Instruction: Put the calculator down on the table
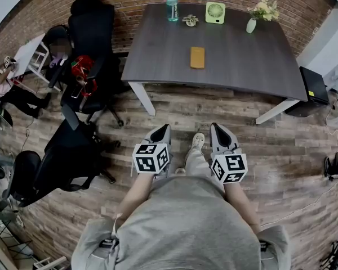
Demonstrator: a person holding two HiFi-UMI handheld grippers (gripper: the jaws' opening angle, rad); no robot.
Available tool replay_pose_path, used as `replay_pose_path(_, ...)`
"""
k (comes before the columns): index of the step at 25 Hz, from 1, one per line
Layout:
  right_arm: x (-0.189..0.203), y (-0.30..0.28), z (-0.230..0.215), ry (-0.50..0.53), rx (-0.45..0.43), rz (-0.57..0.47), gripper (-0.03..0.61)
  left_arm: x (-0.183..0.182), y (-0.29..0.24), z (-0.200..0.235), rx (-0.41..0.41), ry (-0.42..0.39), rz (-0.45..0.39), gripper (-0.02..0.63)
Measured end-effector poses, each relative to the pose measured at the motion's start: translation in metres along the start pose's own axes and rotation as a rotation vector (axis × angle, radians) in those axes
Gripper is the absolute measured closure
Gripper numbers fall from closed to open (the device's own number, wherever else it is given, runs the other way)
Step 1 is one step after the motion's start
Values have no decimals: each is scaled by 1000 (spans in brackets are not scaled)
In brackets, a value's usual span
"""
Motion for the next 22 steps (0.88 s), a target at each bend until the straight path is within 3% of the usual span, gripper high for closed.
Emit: replay_pose_path(22,-5,-12,-12,9,4,10,577,-17,-16,-3,13,-10,6,592)
Point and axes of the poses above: the fingertips, and each gripper's own axes: y backward along the fingers, z to its left, x out of its underside, the point moved 2 cm from there along y, backward along the fingers, and after that the axes turned 13 degrees about z, right-handed, at the moved point
